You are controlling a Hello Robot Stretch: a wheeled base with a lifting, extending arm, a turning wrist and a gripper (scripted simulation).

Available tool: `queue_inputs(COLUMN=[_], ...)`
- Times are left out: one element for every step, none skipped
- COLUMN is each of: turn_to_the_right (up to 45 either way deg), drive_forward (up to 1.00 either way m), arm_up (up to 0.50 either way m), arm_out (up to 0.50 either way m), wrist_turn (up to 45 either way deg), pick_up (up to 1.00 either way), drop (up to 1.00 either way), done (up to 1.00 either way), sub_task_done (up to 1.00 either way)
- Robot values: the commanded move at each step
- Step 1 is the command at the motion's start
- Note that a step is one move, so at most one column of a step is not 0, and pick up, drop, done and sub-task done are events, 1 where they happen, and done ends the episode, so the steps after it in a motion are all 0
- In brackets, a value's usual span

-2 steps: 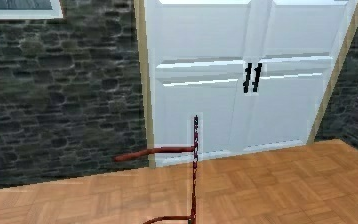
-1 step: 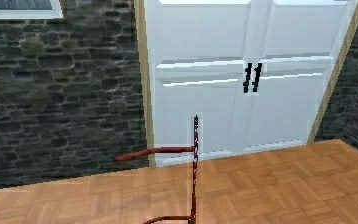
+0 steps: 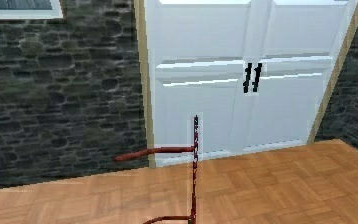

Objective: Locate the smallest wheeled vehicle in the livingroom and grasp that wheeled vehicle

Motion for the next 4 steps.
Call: queue_inputs(turn_to_the_right=[0.0, 0.0, 0.0, 0.0], drive_forward=[0.0, 0.0, 0.0, 0.0], arm_up=[0.0, -0.3, 0.0, 0.1], arm_out=[0.0, 0.0, 0.0, 0.0], wrist_turn=[45.0, 0.0, 0.0, 0.0], pick_up=[0.0, 0.0, 1.0, 0.0], drop=[0.0, 0.0, 0.0, 0.0], done=[0.0, 0.0, 0.0, 0.0], sub_task_done=[0.0, 0.0, 0.0, 0.0])
